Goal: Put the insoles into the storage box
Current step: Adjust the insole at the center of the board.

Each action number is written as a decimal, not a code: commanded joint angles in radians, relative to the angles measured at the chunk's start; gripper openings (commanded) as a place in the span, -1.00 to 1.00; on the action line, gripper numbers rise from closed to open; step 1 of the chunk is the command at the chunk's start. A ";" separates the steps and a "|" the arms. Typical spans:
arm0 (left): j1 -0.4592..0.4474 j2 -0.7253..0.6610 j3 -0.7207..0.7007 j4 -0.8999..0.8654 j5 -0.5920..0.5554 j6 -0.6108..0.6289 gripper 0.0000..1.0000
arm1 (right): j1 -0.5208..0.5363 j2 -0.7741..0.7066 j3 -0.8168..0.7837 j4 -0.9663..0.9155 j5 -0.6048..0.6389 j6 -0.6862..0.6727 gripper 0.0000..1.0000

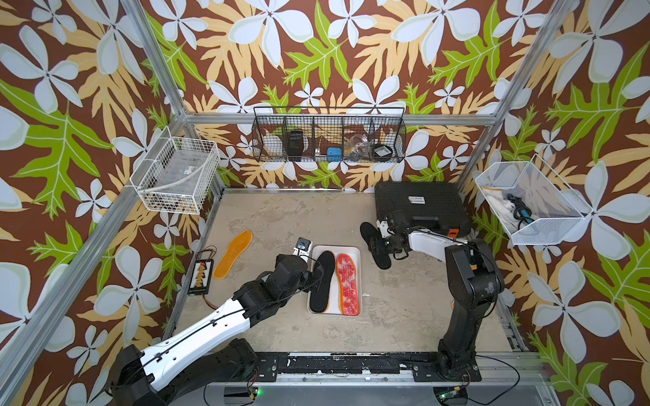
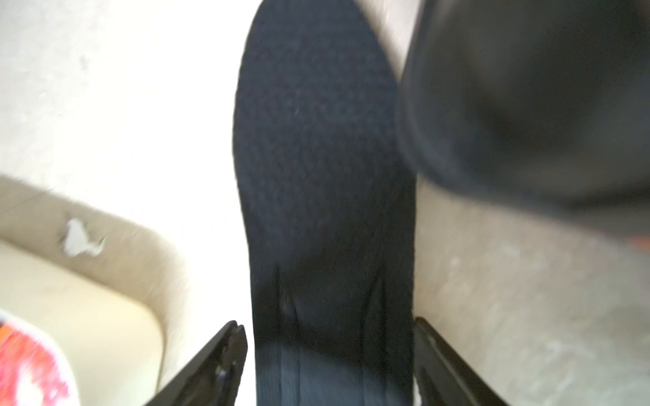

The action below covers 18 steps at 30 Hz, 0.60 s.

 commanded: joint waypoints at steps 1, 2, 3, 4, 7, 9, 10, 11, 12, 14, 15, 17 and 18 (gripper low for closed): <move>0.001 0.001 0.002 -0.015 -0.024 -0.006 0.99 | 0.011 -0.030 -0.041 -0.090 -0.028 0.042 0.53; 0.000 0.001 0.002 -0.014 -0.026 -0.006 0.99 | 0.018 -0.044 -0.051 -0.092 -0.017 0.043 0.50; -0.001 0.001 0.003 -0.015 -0.028 -0.006 0.99 | 0.026 -0.058 -0.059 -0.099 0.008 0.048 0.48; -0.001 0.000 0.003 -0.015 -0.028 -0.006 0.99 | 0.037 -0.072 -0.064 -0.107 0.034 0.054 0.44; 0.000 0.001 0.002 -0.017 -0.028 -0.007 0.99 | 0.077 -0.107 -0.083 -0.123 0.111 0.066 0.43; -0.001 0.001 0.003 -0.017 -0.029 -0.007 0.99 | 0.104 -0.115 -0.092 -0.130 0.159 0.074 0.43; -0.001 0.001 0.003 -0.019 -0.029 -0.007 0.99 | 0.116 -0.111 -0.089 -0.131 0.167 0.072 0.46; -0.001 0.001 0.003 -0.019 -0.030 -0.008 1.00 | 0.121 -0.104 -0.084 -0.135 0.178 0.075 0.53; 0.000 0.002 0.002 -0.019 -0.029 -0.008 0.99 | 0.126 -0.094 -0.075 -0.139 0.197 0.081 0.60; 0.000 0.002 0.002 -0.019 -0.029 -0.007 1.00 | 0.132 -0.075 -0.047 -0.149 0.206 0.080 0.68; -0.001 0.003 0.002 -0.019 -0.030 -0.010 0.99 | 0.131 -0.067 -0.031 -0.153 0.208 0.083 0.71; -0.001 0.003 0.001 -0.021 -0.031 -0.012 0.99 | 0.134 -0.058 -0.003 -0.159 0.207 0.088 0.75; -0.001 0.003 0.000 -0.023 -0.032 -0.013 0.99 | 0.135 -0.055 0.017 -0.170 0.210 0.092 0.75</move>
